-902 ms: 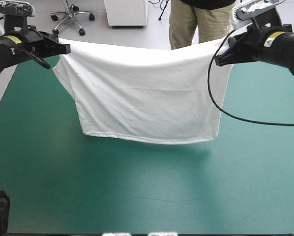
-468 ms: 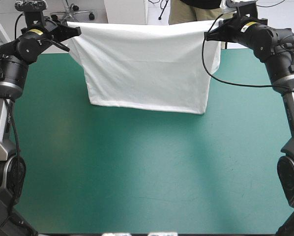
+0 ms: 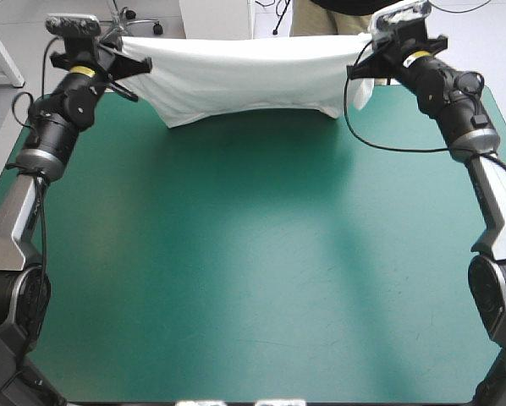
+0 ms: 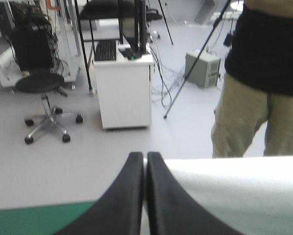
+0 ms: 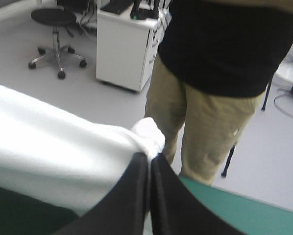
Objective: Fold the cloth
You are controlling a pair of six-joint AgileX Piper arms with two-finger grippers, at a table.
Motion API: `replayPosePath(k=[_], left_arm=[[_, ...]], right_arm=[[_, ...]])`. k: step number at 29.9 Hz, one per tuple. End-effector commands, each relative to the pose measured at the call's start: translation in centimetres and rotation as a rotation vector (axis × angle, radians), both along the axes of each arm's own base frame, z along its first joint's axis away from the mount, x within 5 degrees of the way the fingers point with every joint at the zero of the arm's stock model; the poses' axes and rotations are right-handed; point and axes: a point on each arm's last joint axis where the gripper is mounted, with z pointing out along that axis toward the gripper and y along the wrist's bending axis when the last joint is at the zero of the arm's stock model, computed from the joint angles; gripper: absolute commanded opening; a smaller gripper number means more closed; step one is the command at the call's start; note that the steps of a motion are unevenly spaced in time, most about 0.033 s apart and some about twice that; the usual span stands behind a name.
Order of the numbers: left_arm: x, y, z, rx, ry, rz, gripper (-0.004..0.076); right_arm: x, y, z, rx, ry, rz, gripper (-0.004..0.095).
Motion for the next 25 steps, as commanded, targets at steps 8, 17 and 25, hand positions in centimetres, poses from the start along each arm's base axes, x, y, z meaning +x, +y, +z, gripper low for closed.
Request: replayPosePath(k=[8, 17, 25], left_arm=[[-4.6, -0.8, -7.9, 0.004, 0.115, 0.031, -0.0009], [-10.6, -0.6, -13.2, 0.028, 0.387, -0.018, -0.0009], [-14.0, -1.3, -15.9, 0.021, 0.716, -0.126, -0.0009]], right_arm=[[-3.3, -0.1, -6.7, 0.019, 0.185, 0.060, -0.0017], [-8.1, 0.0, -11.7, 0.077, 0.459, 0.096, -0.0017], [-12.2, -0.1, -15.4, 0.125, 0.685, 0.101, -0.0011]])
